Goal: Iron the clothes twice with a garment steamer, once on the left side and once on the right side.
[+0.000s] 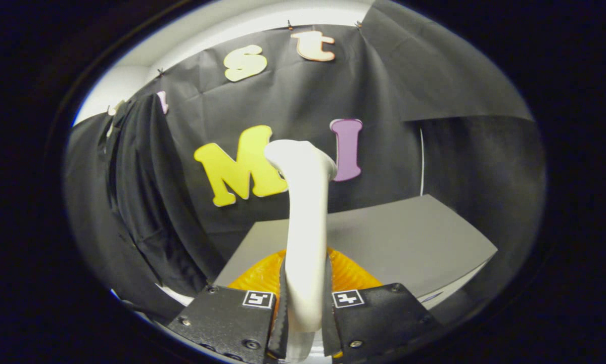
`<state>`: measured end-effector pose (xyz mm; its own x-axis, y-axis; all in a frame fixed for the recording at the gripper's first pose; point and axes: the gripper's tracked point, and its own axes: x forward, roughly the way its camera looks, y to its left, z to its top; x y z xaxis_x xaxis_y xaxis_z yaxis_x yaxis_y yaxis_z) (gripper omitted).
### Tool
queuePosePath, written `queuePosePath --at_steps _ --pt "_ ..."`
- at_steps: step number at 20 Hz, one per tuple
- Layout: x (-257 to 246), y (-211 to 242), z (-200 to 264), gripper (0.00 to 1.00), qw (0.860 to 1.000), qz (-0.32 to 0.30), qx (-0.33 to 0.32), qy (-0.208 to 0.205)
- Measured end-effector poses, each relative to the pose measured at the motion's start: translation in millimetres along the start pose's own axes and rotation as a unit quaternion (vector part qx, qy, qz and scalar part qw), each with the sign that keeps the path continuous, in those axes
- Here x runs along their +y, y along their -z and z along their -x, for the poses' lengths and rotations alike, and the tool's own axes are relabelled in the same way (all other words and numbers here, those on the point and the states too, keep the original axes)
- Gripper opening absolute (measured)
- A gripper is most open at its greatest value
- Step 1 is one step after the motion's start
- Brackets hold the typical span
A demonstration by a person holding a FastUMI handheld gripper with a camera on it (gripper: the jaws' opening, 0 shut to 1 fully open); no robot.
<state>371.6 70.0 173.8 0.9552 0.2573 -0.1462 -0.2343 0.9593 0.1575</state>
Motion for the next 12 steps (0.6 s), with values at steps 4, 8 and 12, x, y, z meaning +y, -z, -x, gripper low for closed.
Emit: queuePosePath --at_steps 4,8,12 --pt "57.0 -28.0 25.0 0.29 0.999 0.015 -0.037 -0.028" --pt "121.8 -50.7 48.0 0.29 0.995 0.029 -0.07 -0.059" --pt "187.9 -66.5 65.8 0.29 0.991 0.05 -0.099 -0.079"
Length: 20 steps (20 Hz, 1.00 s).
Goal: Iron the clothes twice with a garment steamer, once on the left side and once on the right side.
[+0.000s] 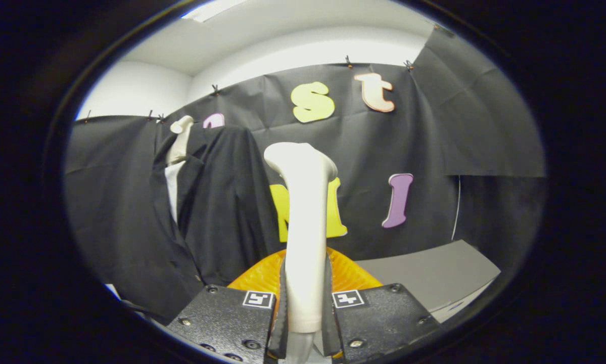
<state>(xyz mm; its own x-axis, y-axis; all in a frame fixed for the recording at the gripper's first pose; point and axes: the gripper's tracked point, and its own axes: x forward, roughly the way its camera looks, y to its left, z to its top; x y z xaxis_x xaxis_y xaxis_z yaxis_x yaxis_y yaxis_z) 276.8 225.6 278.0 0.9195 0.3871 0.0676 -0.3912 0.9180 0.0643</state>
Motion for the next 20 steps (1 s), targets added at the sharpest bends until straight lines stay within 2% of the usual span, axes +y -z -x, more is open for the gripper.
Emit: queuePosePath --at_steps 6,10,14,20 --pt "88.6 -16.9 -5.7 0.29 0.999 0.037 -0.026 -0.027" --pt "135.2 -21.2 -17.5 0.29 0.997 0.063 -0.037 -0.026" --pt "164.4 -5.6 -25.6 0.29 0.995 0.091 -0.035 -0.021" --pt "166.1 30.4 -29.0 0.29 0.995 0.102 -0.002 -0.011"
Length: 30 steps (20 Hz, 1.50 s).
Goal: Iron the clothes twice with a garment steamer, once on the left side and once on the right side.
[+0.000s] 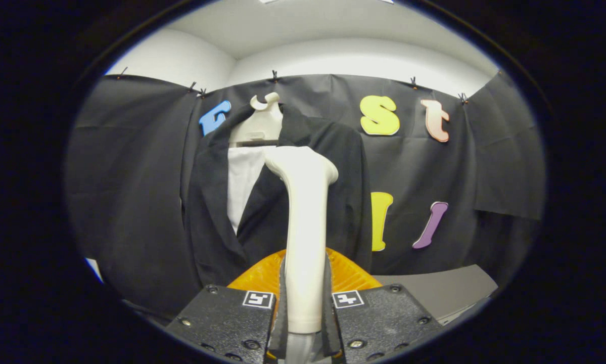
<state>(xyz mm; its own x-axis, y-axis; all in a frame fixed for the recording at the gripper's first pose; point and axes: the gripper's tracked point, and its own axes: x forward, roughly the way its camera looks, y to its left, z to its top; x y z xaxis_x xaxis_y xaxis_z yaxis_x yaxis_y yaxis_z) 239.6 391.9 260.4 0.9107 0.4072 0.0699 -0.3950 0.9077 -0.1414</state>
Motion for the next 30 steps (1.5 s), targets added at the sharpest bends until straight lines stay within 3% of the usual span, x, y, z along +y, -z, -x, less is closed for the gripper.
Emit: queuePosePath --at_steps 16,30 --pt "17.9 121.8 27.5 0.29 0.995 0.014 0.101 -0.018" --pt "17.4 202.0 45.2 0.29 0.986 0.014 0.167 -0.019"
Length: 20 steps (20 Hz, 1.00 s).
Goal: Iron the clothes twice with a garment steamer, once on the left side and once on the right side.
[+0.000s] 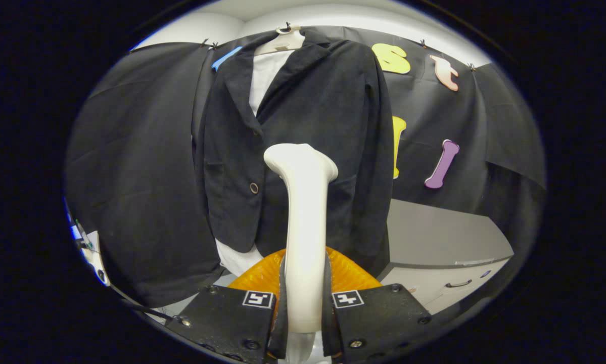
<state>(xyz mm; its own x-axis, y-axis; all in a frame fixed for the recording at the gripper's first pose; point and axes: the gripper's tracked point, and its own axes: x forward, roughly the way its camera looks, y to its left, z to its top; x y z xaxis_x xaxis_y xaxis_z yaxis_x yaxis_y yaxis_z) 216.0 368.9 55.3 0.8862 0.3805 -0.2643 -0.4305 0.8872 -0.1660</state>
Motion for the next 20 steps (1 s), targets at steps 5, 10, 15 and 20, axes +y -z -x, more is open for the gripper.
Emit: queuePosePath --at_steps 5,10,15,20 --pt "4.0 25.9 -2.6 0.29 1.0 0.004 0.022 -0.003" --pt "9.6 55.6 -6.4 0.29 0.999 0.008 0.049 -0.009" --pt "13.1 78.8 -13.0 0.3 0.997 0.006 0.081 -0.016" --pt "12.5 80.0 -10.0 0.29 0.996 0.002 0.086 -0.02"
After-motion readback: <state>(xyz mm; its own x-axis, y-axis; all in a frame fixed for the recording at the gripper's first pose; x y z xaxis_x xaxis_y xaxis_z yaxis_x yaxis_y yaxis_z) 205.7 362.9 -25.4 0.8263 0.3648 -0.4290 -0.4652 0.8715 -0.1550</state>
